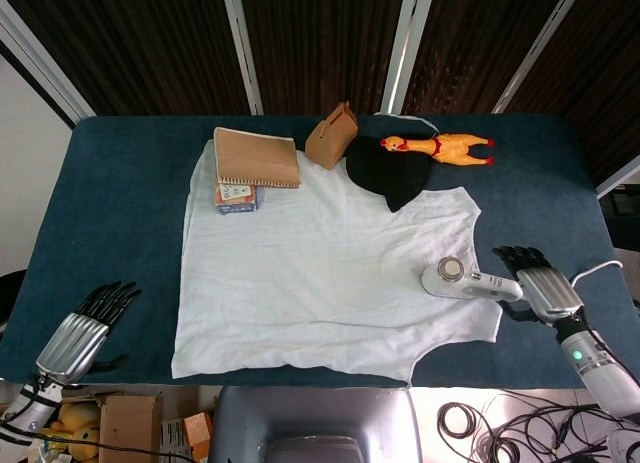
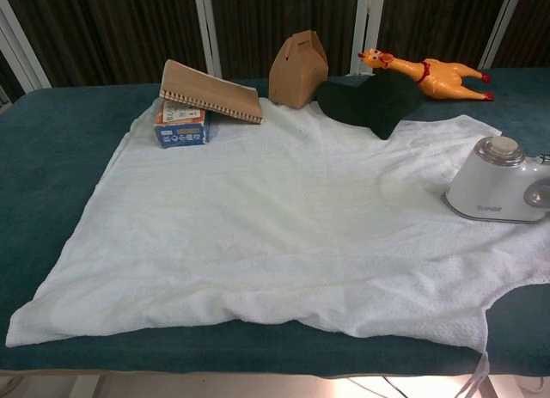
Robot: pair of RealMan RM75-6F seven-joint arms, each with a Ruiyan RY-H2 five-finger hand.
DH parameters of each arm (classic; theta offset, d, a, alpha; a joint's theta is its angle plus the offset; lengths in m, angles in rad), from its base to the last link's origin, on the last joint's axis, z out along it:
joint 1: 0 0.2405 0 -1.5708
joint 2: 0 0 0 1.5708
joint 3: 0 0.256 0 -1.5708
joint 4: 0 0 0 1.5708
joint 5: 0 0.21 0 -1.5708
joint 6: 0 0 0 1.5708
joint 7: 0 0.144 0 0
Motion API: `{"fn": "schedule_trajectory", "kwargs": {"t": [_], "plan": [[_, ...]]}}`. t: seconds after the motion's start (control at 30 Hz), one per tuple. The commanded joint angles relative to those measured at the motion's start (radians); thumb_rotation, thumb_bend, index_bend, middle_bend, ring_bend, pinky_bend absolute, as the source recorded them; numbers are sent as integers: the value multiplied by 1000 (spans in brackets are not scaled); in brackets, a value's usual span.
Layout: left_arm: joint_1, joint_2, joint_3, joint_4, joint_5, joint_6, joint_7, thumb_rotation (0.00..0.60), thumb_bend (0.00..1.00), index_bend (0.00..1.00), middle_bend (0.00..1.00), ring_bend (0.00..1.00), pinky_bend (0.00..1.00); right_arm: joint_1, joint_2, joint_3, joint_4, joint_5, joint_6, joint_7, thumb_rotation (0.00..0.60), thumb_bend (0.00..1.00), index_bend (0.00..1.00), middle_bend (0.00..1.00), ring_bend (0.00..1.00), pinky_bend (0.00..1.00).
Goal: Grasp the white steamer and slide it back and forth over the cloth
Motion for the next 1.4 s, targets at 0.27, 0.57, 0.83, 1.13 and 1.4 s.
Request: {"fn": "schedule_trajectory", "kwargs": {"t": [0.27, 0.57, 0.83, 1.13, 1.4], "plan": [[-5, -24, 0, 27, -6, -30, -15, 600, 0, 54, 51, 1, 109, 20, -40, -9, 121, -18, -127, 167, 600, 312, 176, 183, 130, 133], [-4, -24, -1, 32, -13, -37, -23, 600, 0, 54, 51, 1, 109, 72, -40, 4, 138, -15, -247, 273, 600, 312, 228, 216, 165, 185], [-8, -21, 0, 40, -22, -57, -36, 600, 0, 54, 51, 1, 110, 93, -30, 14, 132, 20, -298, 274, 600, 312, 262, 242, 200, 246], [-7, -21, 1, 45, -25, -63, -42, 600, 0, 54, 52, 3, 109, 105, -15, 26, 103, 49, -309, 240, 600, 312, 298, 272, 229, 280], [-9, -18, 2, 44, -28, -73, -43, 600, 0, 54, 58, 7, 109, 116, -19, 35, 101, 78, -334, 236, 600, 312, 357, 320, 293, 358]]}}
